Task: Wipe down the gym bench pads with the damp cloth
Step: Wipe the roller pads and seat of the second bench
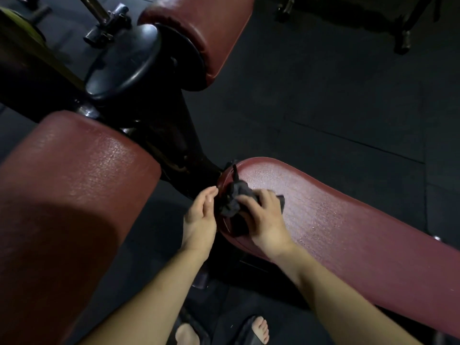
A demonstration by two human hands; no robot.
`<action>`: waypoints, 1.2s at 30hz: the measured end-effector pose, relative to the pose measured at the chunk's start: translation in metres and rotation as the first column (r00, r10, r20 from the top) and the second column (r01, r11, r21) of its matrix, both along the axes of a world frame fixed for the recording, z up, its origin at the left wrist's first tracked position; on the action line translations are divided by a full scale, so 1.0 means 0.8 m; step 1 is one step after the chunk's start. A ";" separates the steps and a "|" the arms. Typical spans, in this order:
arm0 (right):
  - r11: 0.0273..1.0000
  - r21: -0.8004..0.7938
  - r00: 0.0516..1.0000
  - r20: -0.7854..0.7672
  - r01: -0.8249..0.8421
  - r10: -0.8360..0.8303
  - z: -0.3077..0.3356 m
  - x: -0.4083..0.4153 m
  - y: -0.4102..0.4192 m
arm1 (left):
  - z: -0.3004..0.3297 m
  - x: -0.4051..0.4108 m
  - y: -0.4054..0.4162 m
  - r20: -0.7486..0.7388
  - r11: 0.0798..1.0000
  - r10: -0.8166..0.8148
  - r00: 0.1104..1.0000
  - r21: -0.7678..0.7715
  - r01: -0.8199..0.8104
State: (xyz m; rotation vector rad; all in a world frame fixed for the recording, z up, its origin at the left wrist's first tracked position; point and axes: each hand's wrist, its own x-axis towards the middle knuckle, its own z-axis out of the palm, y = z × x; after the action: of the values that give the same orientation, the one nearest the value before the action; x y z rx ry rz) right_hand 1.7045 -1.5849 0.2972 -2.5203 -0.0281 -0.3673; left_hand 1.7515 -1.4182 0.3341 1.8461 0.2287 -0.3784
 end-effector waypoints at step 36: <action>0.907 -0.015 0.907 0.010 0.421 -0.421 0.012 0.091 -0.065 | -0.022 0.040 -0.050 0.416 0.878 -0.405 0.814 0.425 0.220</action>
State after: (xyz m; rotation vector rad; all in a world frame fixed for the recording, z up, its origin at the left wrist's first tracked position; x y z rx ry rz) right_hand 1.7776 -1.6366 0.3065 -2.5291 0.5223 -0.5473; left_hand 1.7838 -1.4580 0.3167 2.2847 -0.4041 -0.0742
